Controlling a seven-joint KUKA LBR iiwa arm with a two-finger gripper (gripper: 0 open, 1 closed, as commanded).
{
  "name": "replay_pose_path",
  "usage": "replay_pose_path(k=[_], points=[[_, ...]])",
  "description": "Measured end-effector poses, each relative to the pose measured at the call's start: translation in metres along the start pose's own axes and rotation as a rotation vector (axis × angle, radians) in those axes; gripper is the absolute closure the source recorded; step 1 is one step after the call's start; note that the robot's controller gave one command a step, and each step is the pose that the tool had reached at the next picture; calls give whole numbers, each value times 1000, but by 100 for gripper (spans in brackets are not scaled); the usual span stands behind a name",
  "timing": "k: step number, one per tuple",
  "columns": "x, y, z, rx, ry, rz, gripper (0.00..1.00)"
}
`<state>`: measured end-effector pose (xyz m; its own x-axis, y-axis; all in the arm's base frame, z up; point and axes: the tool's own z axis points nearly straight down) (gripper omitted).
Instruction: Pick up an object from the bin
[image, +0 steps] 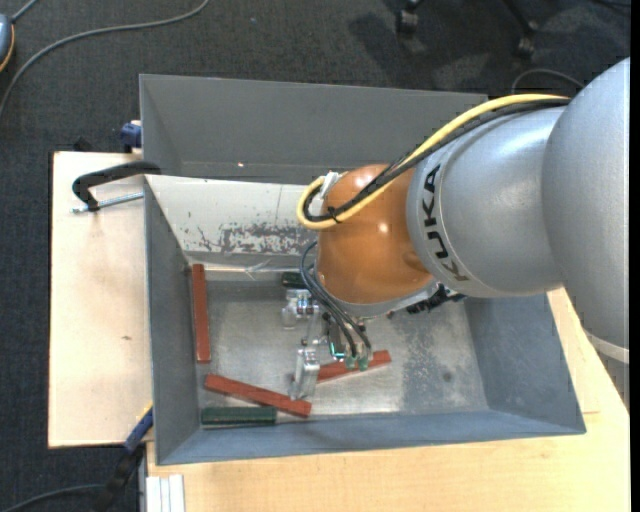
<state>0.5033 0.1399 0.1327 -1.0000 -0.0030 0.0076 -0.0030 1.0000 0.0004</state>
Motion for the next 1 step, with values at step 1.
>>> replay_pose_path(k=[1], points=[[-5, -110, 57, 4, -3, -104, 0]])
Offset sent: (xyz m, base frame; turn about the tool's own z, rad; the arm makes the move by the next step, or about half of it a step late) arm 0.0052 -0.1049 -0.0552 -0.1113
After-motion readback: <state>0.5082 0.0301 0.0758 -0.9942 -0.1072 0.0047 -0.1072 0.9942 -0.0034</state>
